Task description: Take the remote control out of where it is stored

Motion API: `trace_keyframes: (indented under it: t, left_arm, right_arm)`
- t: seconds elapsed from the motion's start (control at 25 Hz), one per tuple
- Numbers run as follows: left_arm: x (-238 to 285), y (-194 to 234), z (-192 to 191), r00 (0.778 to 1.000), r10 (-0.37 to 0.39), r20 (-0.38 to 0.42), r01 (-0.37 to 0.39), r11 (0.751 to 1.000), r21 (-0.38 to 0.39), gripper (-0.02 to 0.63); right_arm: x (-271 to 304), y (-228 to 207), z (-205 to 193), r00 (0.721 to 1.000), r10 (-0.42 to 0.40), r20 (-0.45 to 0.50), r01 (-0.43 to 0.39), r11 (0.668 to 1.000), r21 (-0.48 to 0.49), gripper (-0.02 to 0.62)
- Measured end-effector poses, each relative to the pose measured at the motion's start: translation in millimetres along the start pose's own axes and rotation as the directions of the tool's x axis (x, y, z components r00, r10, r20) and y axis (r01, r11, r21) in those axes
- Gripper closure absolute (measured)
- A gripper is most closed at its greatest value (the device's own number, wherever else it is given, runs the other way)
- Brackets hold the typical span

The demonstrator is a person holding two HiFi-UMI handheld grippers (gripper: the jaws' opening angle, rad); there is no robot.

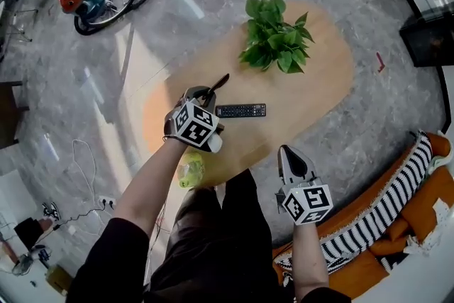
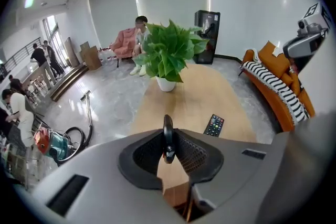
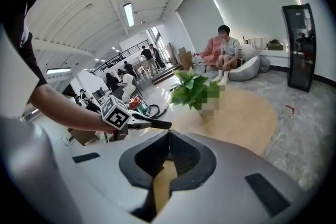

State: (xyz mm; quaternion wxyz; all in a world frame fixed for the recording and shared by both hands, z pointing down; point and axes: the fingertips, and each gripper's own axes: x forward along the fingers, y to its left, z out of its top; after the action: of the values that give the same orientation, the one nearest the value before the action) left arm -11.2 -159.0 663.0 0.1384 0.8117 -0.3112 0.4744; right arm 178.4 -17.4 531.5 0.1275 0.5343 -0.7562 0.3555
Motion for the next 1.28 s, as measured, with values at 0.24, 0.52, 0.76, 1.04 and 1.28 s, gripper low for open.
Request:
trace_keyframes:
  t: [0.24,0.52,0.76,1.04,1.28]
  left_arm:
    - [43.0,11.2,-2.8,1.0,0.009,0.016,-0.009,1.0,-0.006,0.538]
    - [71.0,10.2,-4.3,1.0,0.001,0.008,-0.001,0.999,-0.042,0.538]
    - [91.8,14.9,5.0,0.999,0.038,0.024,-0.042,0.987,0.152,0.538]
    - [120.8,7.8,-24.4,0.991,0.018,-0.133,0.023,0.952,0.305,0.537]
    - [145.1,6.1,-33.2,0.972,-0.001,-0.236,0.093,0.92,0.38,0.537]
  right_arm:
    - [48.9,-38.0,-5.9,0.999,-0.044,-0.005,0.044,0.998,0.04,0.588]
    - [111.2,-56.4,-20.3,0.993,-0.101,-0.058,0.108,0.985,0.133,0.588]
    - [135.1,-50.6,-47.3,0.988,-0.092,-0.123,0.108,0.985,0.136,0.588]
    - [132.5,-52.6,-67.0,0.984,-0.077,-0.159,0.099,0.986,0.135,0.588]
    - [118.8,-66.0,-74.1,0.983,-0.093,-0.161,0.117,0.982,0.146,0.588]
